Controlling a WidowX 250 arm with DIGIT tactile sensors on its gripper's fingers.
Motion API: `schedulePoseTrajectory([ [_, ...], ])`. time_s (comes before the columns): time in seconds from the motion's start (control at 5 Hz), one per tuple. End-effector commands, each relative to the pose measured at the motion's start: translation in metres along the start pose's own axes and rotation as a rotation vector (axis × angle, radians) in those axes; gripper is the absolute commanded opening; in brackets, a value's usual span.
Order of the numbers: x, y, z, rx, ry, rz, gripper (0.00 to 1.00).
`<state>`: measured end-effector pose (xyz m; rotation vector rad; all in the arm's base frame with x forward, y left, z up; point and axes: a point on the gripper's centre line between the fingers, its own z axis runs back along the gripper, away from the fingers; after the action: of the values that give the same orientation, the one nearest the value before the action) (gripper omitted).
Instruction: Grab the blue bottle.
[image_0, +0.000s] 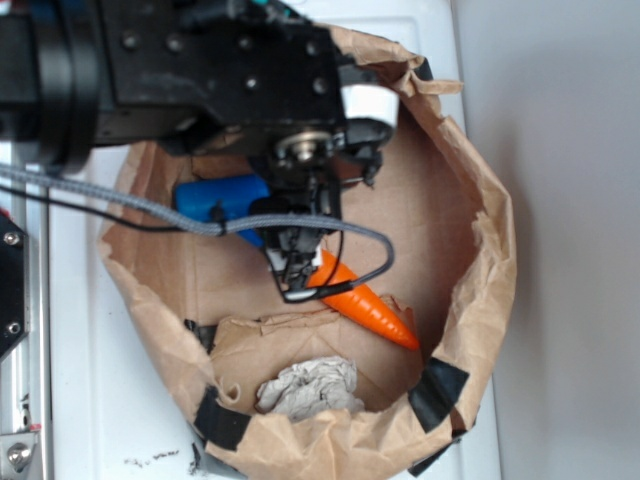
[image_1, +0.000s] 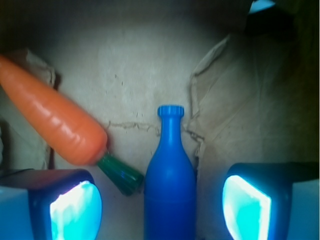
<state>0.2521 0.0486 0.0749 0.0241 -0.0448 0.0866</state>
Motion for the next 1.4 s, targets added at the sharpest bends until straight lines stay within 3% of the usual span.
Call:
schedulePoseTrajectory([
  [0.0,-0.02,-0.008,-0.002,0.009,-0.07,-0.029,1.0],
  [0.2,-0.029,-0.016,-0.022,-0.049,-0.116,0.017,1.0],
  [0.6,-0.033,-0.022,-0.05,0.024,-0.111,0.036,1.0],
  [0.8,-0.039,-0.02,-0.05,0.02,-0.096,0.052,0.0],
  [1.0,-0.041,-0.019,-0.025,-0.008,-0.11,0.052,0.0],
  [1.2,-0.031,-0.021,0.024,-0.073,-0.1,0.088,0.0],
])
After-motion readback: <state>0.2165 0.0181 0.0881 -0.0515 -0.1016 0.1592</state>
